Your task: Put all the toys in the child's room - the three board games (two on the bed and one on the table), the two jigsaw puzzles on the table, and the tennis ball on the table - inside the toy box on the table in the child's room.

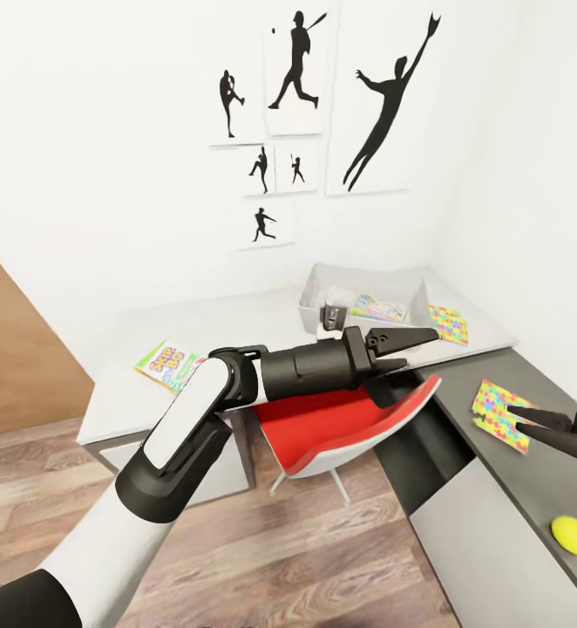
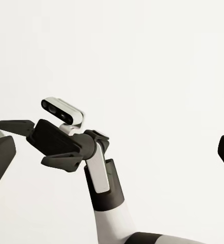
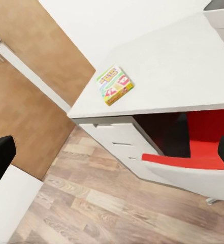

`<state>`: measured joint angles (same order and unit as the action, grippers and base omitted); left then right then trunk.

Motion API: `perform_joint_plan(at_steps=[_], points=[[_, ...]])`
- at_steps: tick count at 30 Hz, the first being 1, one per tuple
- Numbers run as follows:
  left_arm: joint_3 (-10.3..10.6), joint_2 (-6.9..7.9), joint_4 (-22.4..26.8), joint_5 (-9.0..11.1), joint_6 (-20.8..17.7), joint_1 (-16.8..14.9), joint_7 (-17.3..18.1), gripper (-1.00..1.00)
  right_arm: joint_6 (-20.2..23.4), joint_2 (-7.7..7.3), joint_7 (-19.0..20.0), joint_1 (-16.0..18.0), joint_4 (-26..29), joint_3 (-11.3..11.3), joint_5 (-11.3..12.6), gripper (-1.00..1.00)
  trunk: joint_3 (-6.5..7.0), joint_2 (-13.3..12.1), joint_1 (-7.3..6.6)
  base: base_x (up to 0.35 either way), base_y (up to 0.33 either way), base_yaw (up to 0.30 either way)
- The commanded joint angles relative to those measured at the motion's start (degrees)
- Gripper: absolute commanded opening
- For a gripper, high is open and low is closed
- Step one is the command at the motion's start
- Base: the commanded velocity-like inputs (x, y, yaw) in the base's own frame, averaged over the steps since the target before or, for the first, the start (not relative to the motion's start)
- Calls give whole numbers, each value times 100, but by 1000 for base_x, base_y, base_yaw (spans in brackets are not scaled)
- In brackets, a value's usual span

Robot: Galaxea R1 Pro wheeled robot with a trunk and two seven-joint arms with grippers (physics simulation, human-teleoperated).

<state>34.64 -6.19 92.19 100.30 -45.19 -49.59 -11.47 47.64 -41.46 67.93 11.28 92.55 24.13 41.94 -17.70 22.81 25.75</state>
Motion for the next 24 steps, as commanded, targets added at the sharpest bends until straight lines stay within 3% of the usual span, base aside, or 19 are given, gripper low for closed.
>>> perform_joint_plan(at_steps=[1, 24], points=[[-1, -4, 1, 60, -10, -6, -54, 100, 35, -3, 2, 2, 0, 4, 22, 100, -11, 11, 3, 0, 0, 287], [-1, 0, 1, 60, -8, -6, -56, 100, 35, -3, 1, 4, -1, 6, 17, 100, -11, 11, 3, 0, 1, 290]])
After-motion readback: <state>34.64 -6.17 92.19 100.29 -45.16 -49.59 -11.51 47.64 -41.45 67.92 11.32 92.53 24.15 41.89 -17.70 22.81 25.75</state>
